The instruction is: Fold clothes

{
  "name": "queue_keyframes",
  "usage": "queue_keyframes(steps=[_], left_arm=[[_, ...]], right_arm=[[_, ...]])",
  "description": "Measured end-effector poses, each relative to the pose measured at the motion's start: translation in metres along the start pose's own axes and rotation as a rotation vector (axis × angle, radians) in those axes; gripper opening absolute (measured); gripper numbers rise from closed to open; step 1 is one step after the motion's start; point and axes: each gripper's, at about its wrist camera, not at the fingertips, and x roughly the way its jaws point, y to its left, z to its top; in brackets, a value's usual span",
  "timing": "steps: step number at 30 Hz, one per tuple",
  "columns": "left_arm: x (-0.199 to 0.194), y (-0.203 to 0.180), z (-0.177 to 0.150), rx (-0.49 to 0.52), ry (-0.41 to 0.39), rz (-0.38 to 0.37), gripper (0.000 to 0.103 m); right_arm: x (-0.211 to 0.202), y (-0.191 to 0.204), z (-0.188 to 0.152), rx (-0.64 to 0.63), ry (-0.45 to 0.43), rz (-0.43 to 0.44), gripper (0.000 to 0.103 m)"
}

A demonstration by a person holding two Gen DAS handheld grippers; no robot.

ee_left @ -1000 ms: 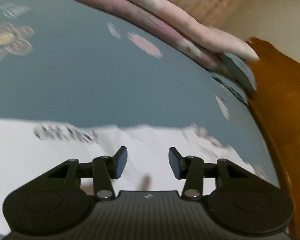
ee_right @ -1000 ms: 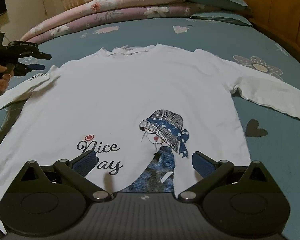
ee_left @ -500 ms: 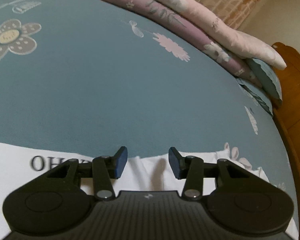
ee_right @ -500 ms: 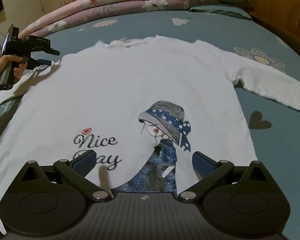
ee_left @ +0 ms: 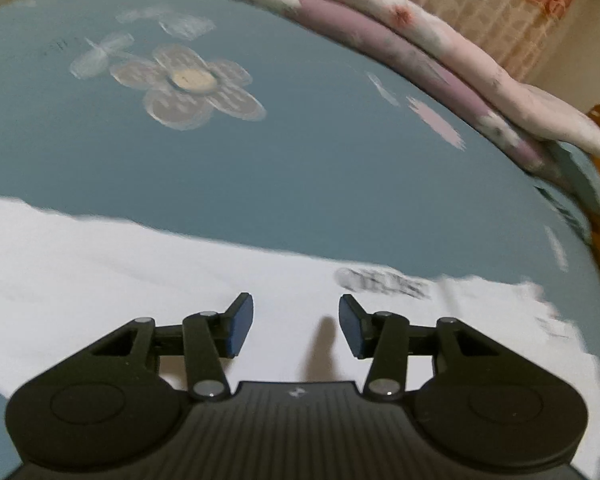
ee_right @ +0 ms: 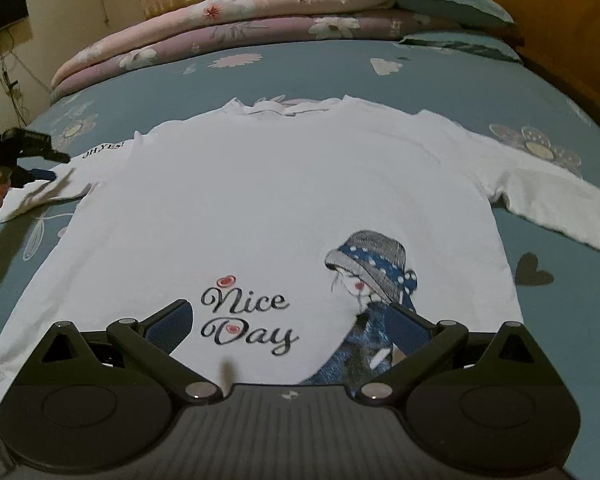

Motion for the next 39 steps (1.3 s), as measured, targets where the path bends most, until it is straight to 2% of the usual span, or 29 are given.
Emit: queue_keyframes(steps=[4, 7, 12, 18, 22, 24, 25, 26, 27, 28, 31, 33, 34, 39], left_arm=[[0.009, 0.003, 0.01, 0.034, -0.061, 0.063, 0.049], [0.013, 0.006, 0.022, 0.012, -0.063, 0.092, 0.048], [-0.024, 0.017, 0.026, 0.031, -0.06, 0.086, 0.049], [-0.068, 0.069, 0.023, 0.012, -0.064, 0.145, 0.055], [-0.063, 0.113, 0.007, -0.083, -0.041, 0.173, 0.054], [-0.062, 0.126, 0.0, -0.091, -0.072, 0.185, 0.055], [-0.063, 0.13, -0.002, -0.094, -0.097, 0.218, 0.054], [-0.065, 0.135, -0.002, -0.111, -0.111, 0.246, 0.047], [-0.067, 0.143, 0.0, -0.148, -0.114, 0.24, 0.039], [-0.069, 0.149, 0.002, -0.186, -0.113, 0.22, 0.039], [-0.079, 0.145, 0.01, -0.196, -0.127, 0.265, 0.04], [-0.087, 0.14, 0.015, -0.166, -0.167, 0.238, 0.045], [-0.087, 0.139, 0.016, -0.155, -0.174, 0.23, 0.051], [-0.072, 0.147, 0.016, -0.161, -0.133, 0.249, 0.052]], right_arm=[[-0.002, 0.009, 0.004, -0.024, -0.011, -0.017, 0.103], [-0.004, 0.013, 0.004, -0.033, -0.009, -0.029, 0.103], [-0.011, 0.017, 0.005, -0.031, -0.019, -0.02, 0.103], [-0.015, 0.03, 0.007, -0.025, -0.02, 0.027, 0.103], [-0.019, 0.043, 0.006, -0.063, -0.022, 0.033, 0.103], [-0.02, 0.046, 0.007, -0.073, -0.019, 0.022, 0.103], [-0.021, 0.047, 0.008, -0.075, -0.018, 0.015, 0.103], [-0.021, 0.047, 0.008, -0.077, -0.017, 0.008, 0.103], [-0.022, 0.048, 0.009, -0.079, -0.016, 0.001, 0.103], [-0.023, 0.048, 0.009, -0.079, -0.017, -0.004, 0.103], [-0.025, 0.048, 0.011, -0.077, -0.021, -0.019, 0.103], [-0.026, 0.049, 0.012, -0.079, -0.024, -0.024, 0.103], [-0.026, 0.051, 0.012, -0.084, -0.023, -0.023, 0.103], [-0.026, 0.061, 0.014, -0.116, -0.021, -0.02, 0.103]])
